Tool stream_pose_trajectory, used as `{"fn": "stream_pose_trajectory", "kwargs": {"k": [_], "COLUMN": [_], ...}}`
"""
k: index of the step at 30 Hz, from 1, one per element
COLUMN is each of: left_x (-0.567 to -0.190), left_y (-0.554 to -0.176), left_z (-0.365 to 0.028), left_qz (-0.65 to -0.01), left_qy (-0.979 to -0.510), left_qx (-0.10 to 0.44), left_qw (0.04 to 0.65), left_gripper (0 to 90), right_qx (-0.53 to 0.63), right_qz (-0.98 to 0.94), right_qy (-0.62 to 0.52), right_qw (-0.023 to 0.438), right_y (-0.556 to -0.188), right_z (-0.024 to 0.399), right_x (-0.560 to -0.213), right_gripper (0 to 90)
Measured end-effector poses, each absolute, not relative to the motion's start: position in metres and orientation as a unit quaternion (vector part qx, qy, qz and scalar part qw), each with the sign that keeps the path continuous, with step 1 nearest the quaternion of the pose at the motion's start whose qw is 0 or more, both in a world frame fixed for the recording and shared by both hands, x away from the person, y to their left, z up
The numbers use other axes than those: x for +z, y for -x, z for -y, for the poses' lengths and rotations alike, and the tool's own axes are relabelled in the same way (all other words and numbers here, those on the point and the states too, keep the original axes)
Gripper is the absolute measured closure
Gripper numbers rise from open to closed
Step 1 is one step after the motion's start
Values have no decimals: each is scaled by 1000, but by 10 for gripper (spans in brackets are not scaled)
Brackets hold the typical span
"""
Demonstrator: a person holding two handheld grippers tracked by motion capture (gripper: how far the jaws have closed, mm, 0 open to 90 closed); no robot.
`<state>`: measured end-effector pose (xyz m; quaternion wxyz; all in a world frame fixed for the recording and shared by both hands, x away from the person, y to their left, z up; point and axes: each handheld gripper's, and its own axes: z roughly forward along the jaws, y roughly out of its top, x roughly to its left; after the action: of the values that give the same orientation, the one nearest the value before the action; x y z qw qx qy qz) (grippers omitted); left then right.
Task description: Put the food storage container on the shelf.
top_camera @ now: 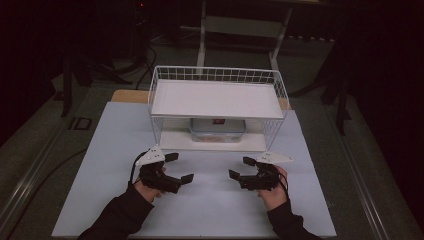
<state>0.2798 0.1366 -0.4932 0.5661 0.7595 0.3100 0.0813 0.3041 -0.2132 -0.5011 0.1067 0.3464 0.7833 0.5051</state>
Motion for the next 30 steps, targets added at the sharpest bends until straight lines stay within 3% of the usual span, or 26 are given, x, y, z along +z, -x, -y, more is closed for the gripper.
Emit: {"fn": "stream_pose_trajectory", "kwargs": {"k": [14,30], "left_x": [-497,-501], "left_y": [-265,-244], "left_z": [-154,-175], "left_qz": [-290,-293], "left_qy": [-765,-764], "left_qx": [48,60], "left_qw": [574,571], "left_gripper": [15,15], "right_qx": [508,493], "right_qz": [-789,-804], "right_qy": [-327,-316], "right_qw": [112,104], "right_y": [-283,-264], "right_z": [240,271], "right_x": [-500,-506], "right_gripper": [170,163]}}
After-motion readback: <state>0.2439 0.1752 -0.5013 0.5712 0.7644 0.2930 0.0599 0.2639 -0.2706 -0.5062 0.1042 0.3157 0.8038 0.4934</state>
